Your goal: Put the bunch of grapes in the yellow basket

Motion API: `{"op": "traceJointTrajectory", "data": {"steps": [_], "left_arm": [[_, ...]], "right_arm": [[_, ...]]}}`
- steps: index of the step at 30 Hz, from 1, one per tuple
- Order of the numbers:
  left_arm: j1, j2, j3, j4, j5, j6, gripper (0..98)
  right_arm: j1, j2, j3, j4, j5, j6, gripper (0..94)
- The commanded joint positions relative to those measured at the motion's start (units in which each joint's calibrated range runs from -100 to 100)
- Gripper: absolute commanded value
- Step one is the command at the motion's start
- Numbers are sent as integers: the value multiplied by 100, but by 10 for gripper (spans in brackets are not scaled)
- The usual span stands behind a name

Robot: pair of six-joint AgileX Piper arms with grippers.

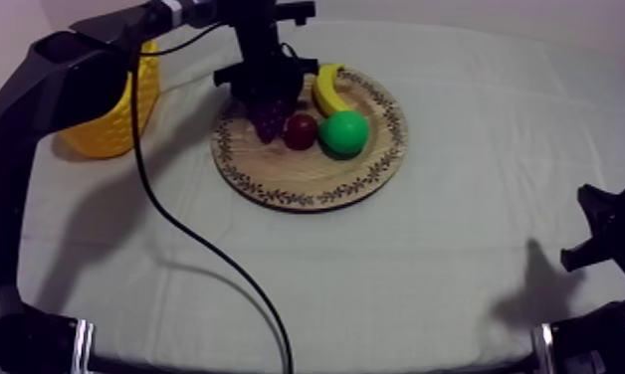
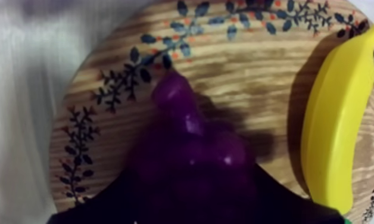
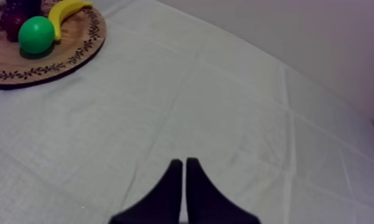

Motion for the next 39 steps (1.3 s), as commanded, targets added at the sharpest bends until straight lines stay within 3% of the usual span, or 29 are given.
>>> {"op": "traceJointTrajectory", "data": {"steps": [1,8,27,39], "left_arm": [[5,-91,104,-2,-64,-29,524],[22,-843,722,-24,-324,-184,529],[89,-3121,1908,-10,-213,-406,532],[-659,-3648,2502,-74,-205,-658,532]], "right_arm": [[-6,0,0,-1,-2,-2,3],[-6,0,0,-1,-2,-2,3],[-6,0,0,-1,-2,-2,3],[-6,0,0,-1,-2,-2,3]]}}
